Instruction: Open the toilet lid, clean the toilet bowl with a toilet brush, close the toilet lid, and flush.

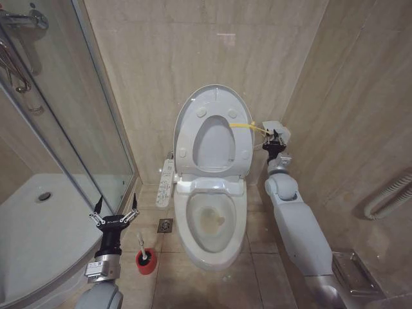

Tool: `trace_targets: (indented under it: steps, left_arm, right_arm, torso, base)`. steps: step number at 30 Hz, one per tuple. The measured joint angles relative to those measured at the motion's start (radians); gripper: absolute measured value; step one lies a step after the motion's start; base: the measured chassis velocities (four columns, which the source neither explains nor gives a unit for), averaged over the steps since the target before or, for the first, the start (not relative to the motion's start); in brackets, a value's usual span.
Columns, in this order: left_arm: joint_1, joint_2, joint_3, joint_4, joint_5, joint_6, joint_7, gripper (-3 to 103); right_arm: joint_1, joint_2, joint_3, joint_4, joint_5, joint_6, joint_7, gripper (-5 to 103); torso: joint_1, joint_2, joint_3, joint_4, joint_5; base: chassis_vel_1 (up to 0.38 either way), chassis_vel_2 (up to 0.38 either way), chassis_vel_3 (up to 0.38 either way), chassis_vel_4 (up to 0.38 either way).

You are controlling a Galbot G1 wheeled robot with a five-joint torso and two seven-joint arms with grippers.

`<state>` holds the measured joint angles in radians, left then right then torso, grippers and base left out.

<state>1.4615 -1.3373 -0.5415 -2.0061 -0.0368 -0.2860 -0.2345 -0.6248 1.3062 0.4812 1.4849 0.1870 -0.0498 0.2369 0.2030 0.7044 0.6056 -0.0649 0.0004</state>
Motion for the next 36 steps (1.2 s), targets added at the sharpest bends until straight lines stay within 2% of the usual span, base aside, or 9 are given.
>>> trace_targets:
  steps: [4,5,11,12,19,20,36]
  left_arm:
    - [0.000,0.000,0.000,0.000,0.000,0.000,0.000,100]
    - [0.000,0.000,0.000,0.000,0.000,0.000,0.000,100]
    - [0.000,0.000,0.000,0.000,0.000,0.000,0.000,100]
    - [0.000,0.000,0.000,0.000,0.000,0.000,0.000,100]
    - [0.000,0.000,0.000,0.000,0.000,0.000,0.000,100]
    - [0.000,0.000,0.000,0.000,0.000,0.000,0.000,100]
    - [0.000,0.000,0.000,0.000,0.000,0.000,0.000,100]
  right_arm:
    - [-0.018,-0.013,-0.006,0.031,0.005,-0.006,0.000,27]
    - [-0.024,-0.017,-0.009,0.041,0.006,-0.007,0.001,54]
    - [-0.059,-0.030,-0.030,0.094,0.016,-0.021,0.001,54]
    - [-0.067,-0.032,-0.036,0.107,0.018,-0.024,0.001,82]
    - [-0.096,-0.037,-0.046,0.143,0.019,-0.029,0.001,82]
    - [-0.099,-0.038,-0.046,0.145,0.019,-0.029,0.001,100]
    - [-0.140,-0.058,-0.038,0.189,0.020,-0.023,0.007,100]
  torso:
    - [0.000,0.000,0.000,0.0001,0.0000]
    - [0.000,0.000,0.000,0.0001,-0.0002]
    - [0.000,0.000,0.000,-0.0001,-0.0001]
    - [0.000,0.000,0.000,0.0001,-0.0002]
    - [0.000,0.000,0.000,0.0006,-0.0003]
    - [0.000,0.000,0.000,0.0007,-0.0003]
    - [0.000,0.000,0.000,0.0008,-0.0004]
  base:
    - [0.000,0.000,0.000,0.000]
    - [0.000,0.000,0.000,0.000]
    - [0.000,0.000,0.000,0.000]
    - [0.000,0.000,0.000,0.000]
    - [0.000,0.000,0.000,0.000]
    - [0.000,0.000,0.000,0.000]
    - [0.000,0.000,0.000,0.000]
